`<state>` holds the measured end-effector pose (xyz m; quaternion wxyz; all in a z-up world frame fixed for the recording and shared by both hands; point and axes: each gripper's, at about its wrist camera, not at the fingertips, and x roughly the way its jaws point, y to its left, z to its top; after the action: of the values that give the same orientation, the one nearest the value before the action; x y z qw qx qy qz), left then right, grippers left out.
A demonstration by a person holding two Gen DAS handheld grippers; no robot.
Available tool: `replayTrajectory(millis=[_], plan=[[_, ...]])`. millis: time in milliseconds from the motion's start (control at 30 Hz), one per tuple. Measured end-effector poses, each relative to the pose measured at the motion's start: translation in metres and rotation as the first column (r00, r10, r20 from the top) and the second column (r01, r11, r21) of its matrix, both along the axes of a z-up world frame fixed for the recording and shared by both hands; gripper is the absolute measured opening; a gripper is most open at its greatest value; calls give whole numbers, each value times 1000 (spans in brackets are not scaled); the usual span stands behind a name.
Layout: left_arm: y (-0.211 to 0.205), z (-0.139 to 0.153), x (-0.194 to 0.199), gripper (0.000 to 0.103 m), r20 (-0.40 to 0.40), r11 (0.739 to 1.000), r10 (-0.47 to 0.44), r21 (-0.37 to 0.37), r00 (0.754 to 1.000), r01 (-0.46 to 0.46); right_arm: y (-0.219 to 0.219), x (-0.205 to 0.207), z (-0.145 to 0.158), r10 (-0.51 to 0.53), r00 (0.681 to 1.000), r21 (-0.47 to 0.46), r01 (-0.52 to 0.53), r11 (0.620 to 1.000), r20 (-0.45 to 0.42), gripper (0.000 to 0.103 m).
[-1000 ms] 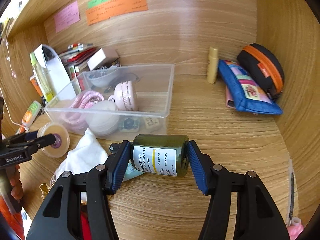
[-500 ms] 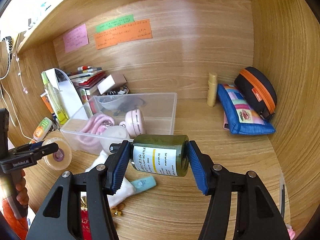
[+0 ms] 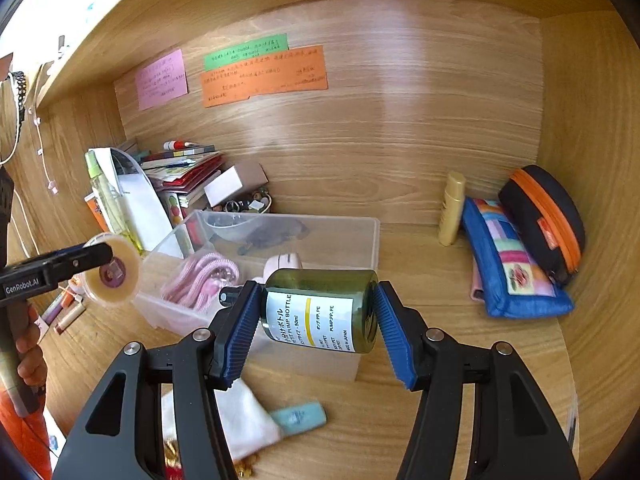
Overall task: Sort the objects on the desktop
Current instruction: 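Carry the green bottle and cream jar into the clear bin and release both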
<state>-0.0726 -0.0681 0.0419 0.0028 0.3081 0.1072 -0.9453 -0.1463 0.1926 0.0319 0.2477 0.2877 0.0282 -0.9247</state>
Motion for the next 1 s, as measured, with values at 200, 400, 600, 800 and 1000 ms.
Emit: replayTrajectory(millis=[200,400,600,800,1000], plan=[[4,4,-39,67,26,999,-33,11,999,33,-14,-28,3,-3,1000,43,3,999,1,54],[10,-3,-75,67,83,998,-56,25,995,54,-29,-58,0,-16,1000,91,15,996,9,54],[14,-13,-111,67,135,998,-68,15,988,66,-45,-89,-6,8,999,131,-14,991,52,54],[16,-28,-139,67,182,998,-66,18,981,64,-60,-117,-12,16,993,143,-33,989,115,54],[15,-45,-144,67,201,999,-41,-26,979,47,-73,-122,-21,28,994,201,-48,978,103,54]])
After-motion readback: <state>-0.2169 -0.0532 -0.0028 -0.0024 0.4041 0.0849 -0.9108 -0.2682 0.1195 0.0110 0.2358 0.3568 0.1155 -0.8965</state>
